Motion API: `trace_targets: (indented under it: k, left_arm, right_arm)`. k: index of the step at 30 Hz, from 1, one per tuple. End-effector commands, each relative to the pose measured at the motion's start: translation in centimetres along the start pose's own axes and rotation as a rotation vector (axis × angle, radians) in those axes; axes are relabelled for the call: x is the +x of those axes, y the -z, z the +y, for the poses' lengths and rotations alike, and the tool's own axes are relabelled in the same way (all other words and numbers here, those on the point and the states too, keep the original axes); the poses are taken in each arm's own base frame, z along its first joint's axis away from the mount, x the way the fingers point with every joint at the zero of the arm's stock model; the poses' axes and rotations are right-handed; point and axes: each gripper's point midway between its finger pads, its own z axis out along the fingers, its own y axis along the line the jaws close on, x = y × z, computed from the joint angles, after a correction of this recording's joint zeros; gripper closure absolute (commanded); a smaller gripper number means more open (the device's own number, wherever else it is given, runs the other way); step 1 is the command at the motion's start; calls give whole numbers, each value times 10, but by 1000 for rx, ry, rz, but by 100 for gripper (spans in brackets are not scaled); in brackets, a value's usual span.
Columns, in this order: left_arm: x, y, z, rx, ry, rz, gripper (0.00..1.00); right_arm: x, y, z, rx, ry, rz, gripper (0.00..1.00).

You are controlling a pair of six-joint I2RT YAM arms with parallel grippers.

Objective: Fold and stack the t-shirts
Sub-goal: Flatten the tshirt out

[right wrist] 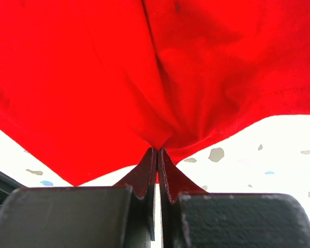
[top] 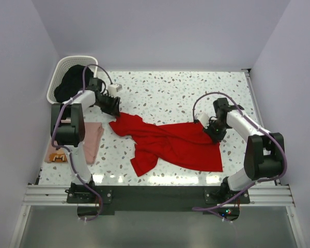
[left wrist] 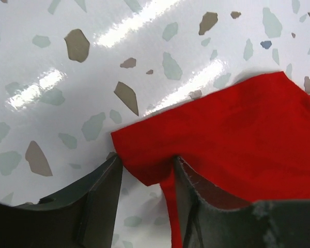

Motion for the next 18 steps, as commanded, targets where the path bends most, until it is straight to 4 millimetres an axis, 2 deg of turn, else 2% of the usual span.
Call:
trace_targets:
  k: [1,4,5,7,8,9,10,13,15,16,17,18]
  left_arm:
    - [-29,0,3,7,23,-68,53]
    - [-43,5,2,15,35,-114,78]
    - [-53,14,-1,24,33,-152,91]
    - [-72,29,-3,22,13,-215,100]
    - [-87,44,-11,35,-12,-267,100]
    - [-96,57,-3,18,-2,-315,100]
    - [-109,76,-6,6,-28,-363,100]
    - [-134,106,-13,-17,-87,-453,100]
    - [-154,137,-22,-48,-148,-540,100]
    - [-163,157,-29,-70,-176,-589,100]
    - [-169,167,-30,-93,-182,-619,100]
    - [-176,178,-32,-118,-207,-660,100]
  right_arm:
    - [-15,20,-8,48,-5,-63,100]
    - [-22,30,-16,92,-24,-91,100]
    - [-25,34,-20,110,-29,-103,100]
    - [-35,49,-34,164,-56,-145,100]
    - [-39,57,-41,190,-70,-166,100]
    - [-46,72,-54,232,-98,-202,100]
    - [-51,81,-61,259,-111,-226,100]
    - [-66,119,-88,359,-163,-316,100]
    - [-73,138,-98,408,-193,-359,100]
    - [-82,155,-106,455,-193,-400,100]
    - [-85,164,-112,487,-201,-415,100]
    - [-91,182,-118,528,-215,-452,100]
